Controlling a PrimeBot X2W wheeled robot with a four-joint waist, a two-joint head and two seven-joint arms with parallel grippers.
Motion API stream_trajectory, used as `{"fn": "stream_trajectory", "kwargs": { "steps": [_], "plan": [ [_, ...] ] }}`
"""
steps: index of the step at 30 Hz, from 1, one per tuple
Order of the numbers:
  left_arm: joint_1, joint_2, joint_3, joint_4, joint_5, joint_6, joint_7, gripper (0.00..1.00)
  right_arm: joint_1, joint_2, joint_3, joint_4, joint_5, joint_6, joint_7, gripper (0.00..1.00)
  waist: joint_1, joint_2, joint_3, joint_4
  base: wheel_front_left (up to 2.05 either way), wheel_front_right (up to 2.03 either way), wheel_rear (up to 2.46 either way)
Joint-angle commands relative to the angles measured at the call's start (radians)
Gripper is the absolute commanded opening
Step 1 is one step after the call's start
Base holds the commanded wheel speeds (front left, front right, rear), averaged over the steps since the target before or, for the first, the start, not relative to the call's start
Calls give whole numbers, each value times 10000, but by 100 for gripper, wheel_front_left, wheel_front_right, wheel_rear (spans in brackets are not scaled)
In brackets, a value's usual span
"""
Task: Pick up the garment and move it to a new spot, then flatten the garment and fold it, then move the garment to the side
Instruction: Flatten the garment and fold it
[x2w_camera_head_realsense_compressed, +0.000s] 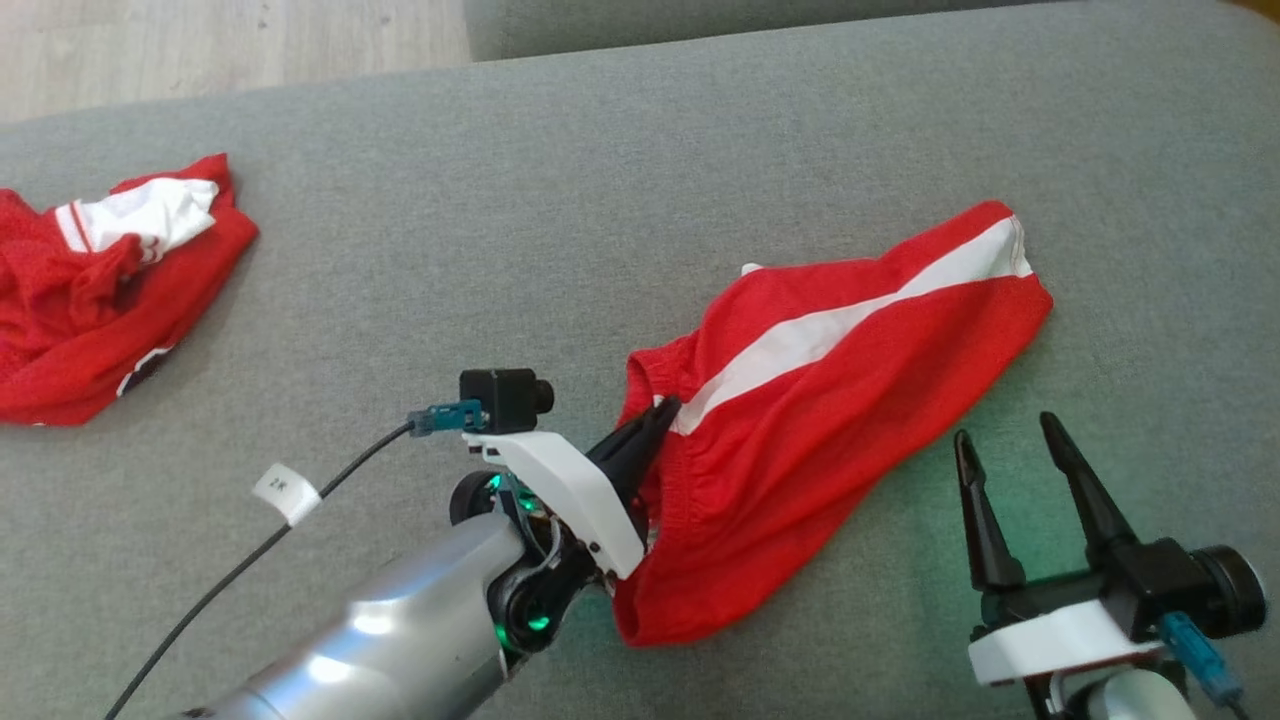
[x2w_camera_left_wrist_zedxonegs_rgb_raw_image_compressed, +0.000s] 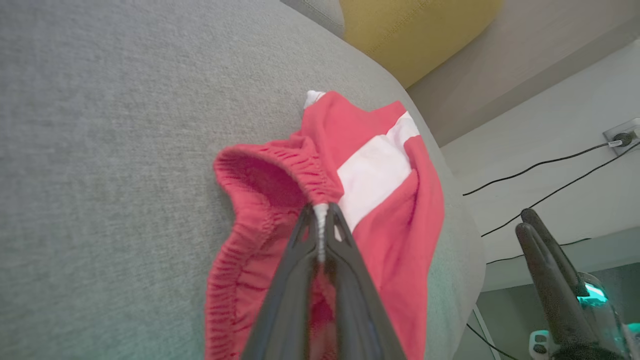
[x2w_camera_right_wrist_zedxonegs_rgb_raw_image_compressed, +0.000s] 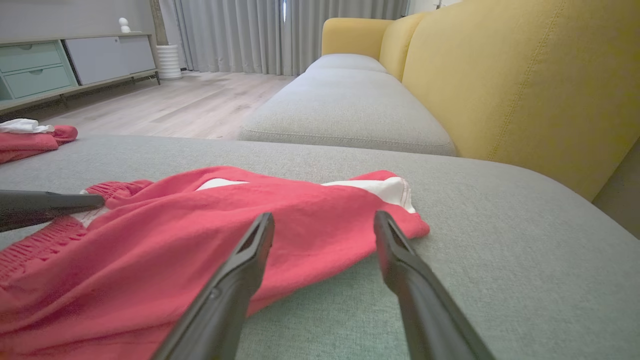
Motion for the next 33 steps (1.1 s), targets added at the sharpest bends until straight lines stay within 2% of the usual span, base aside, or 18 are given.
{"fn": "stream_trajectory", "kwargs": {
  "steps": [1, 7, 13, 14, 20, 21, 25, 29, 33],
  "plan": [
    [-375, 171, 194, -281, -90, 13, 2, 0, -275, -79, 166, -279, -12, -7, -25, 100, 0, 0, -63, 73, 0, 0, 0],
    [-286, 573, 123, -984, -8, 13, 27, 0, -184, -79, 24, -316, 24, -7, -25, 100, 0, 0, -296, 535, 0, 0, 0],
    [-741, 1630, 177, -2089, 164, 13, 27, 0, -438, -79, -360, -271, 635, -7, -25, 100, 0, 0, -356, 1092, 0, 0, 0],
    [-741, 1630, 177, -2089, 164, 13, 27, 0, -438, -79, -360, -271, 635, -7, -25, 100, 0, 0, -356, 1092, 0, 0, 0],
    [-1477, 2660, 277, -2790, 254, 13, 377, 0, -1568, -100, -413, 998, 1806, -7, -25, 100, 0, 0, -38, 1460, 0, 0, 0],
    [-1664, 2886, 268, -2901, 263, 13, 544, 0, -2217, -433, -37, 1790, 2431, -7, 1, 100, 0, 0, 109, 1532, 0, 0, 0],
    [-1992, 3212, 246, -3045, 350, 13, 751, 0, -3828, -1854, 797, 2839, 3535, -7, 857, 100, 0, 0, 458, 1653, 0, 0, 0],
    [-2309, 3312, 263, -3106, 398, 13, 777, 0, -5113, -3232, 1730, 3627, 4126, -7, 2077, 100, 0, 0, 770, 1871, 0, 0, 0],
    [-2497, 3269, 250, -3106, 426, 13, 731, 0, -5819, -4154, 3132, 4254, 4772, -7, 3363, 100, 0, 0, 930, 2093, 0, 0, 0]
  ]
}}
